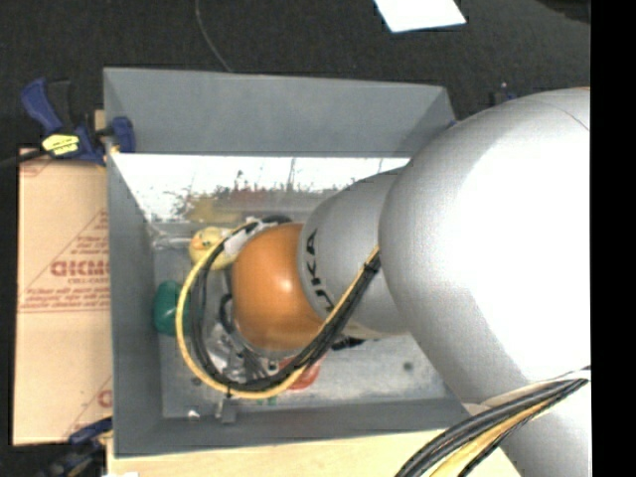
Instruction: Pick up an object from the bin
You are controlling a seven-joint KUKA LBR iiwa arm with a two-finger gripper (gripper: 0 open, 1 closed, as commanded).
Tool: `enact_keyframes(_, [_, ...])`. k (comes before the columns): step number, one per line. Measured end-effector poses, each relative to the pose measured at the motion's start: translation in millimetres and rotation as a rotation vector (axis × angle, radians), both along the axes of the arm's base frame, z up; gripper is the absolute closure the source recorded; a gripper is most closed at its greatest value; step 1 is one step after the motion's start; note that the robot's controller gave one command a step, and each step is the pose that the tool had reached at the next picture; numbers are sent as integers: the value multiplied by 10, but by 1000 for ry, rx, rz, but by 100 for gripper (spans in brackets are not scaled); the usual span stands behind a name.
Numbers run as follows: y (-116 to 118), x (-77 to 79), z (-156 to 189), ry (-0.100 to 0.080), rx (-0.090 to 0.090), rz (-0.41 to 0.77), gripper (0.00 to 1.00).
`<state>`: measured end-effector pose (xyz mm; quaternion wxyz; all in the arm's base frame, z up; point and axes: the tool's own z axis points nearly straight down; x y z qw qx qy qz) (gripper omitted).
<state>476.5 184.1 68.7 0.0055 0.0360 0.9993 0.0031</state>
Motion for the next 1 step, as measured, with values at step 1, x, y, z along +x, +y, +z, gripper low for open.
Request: enact_keyframes(1, [85, 39, 740, -8, -6, 154, 0])
